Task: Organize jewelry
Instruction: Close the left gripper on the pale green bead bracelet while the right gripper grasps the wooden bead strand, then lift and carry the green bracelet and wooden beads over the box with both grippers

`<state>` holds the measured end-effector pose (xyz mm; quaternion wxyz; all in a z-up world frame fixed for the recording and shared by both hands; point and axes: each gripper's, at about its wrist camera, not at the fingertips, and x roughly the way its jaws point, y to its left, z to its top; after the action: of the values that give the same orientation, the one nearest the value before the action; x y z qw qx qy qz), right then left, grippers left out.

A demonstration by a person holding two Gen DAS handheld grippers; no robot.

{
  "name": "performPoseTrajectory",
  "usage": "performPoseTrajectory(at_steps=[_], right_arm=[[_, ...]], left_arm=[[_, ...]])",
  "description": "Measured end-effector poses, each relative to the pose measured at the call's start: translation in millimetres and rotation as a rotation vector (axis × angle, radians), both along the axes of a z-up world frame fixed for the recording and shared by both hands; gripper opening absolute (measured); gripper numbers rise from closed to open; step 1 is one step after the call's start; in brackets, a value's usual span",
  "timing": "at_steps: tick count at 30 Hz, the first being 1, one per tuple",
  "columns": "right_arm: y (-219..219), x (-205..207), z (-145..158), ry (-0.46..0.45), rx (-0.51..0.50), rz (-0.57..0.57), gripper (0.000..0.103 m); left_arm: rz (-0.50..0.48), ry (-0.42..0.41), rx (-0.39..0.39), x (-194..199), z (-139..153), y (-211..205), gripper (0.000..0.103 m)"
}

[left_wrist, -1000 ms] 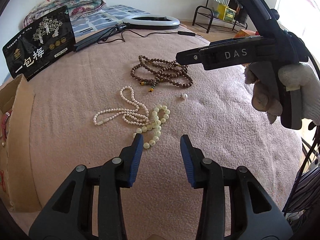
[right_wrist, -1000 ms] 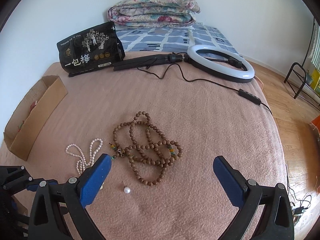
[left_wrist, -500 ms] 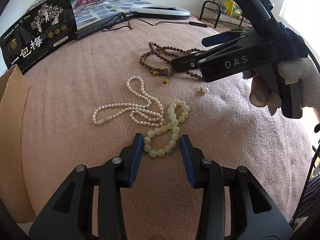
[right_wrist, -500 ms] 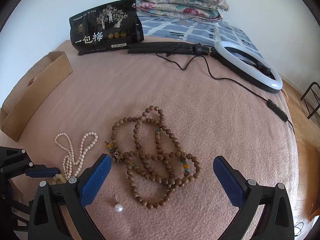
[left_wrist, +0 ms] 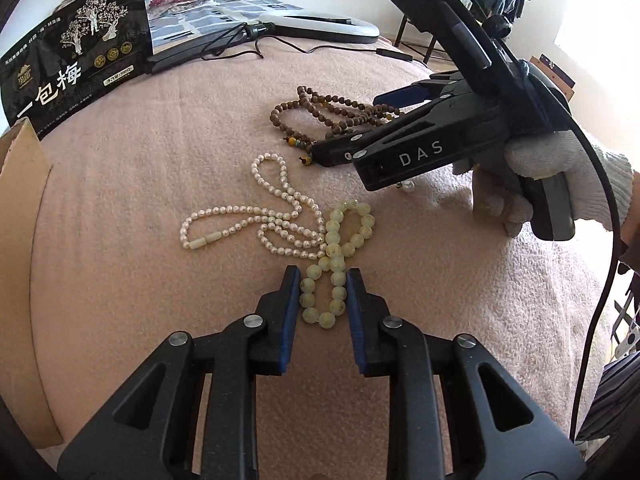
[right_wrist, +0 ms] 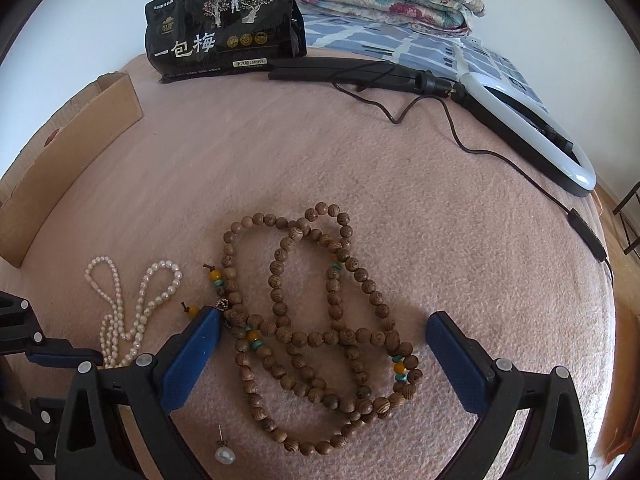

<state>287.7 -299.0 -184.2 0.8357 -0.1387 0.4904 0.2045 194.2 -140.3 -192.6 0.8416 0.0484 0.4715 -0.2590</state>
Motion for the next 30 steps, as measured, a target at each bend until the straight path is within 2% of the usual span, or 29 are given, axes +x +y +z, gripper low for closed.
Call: performPoseTrajectory(at_steps=[5,6,8,10,13,17,18,30], right_arm=[[3.7,-4.9,2.6,0.007,0.011,0.017,0.08],[4.4,-5.8,3.4,0.01,0.017,0.021,0.073],[6.0,-7.4,5.6,0.014,0.028,0.028,0.057],[7.4,-8.7,7.2,0.024,0.04,0.032,0.034],[9.9,-10.5,8.3,0.027,0.034,0.033,0.02],[7.0,-13.5,12.2,0.033,0.053,-0.001,0.014],[5.9,-14.4,13.6,0.033,0.056,-0.011,0.01],[1.0,-37.5,52.4,-0.041,0.086,-0.061,0.01]], left_arm=[[-0.005,0.006,-0.002,-3.4,-0.9,-0.7,0.014],[-0.005,0.013,-0.006,-3.8,-1.0,-1.0,0.008],[-0.005,0.026,-0.016,-5.1,-0.9,-1.3,0.006],[-0.007,0.029,-0.021,-7.4,0.0,-2.1,0.006],[-0.001,0.047,-0.04,-9.5,1.5,-1.2,0.006],[0.019,0.074,-0.079,-10.6,5.7,3.8,0.005],[0.021,0.072,-0.081,-11.0,7.2,4.8,0.005],[0.051,0.017,-0.104,-20.9,41.7,22.0,0.005]])
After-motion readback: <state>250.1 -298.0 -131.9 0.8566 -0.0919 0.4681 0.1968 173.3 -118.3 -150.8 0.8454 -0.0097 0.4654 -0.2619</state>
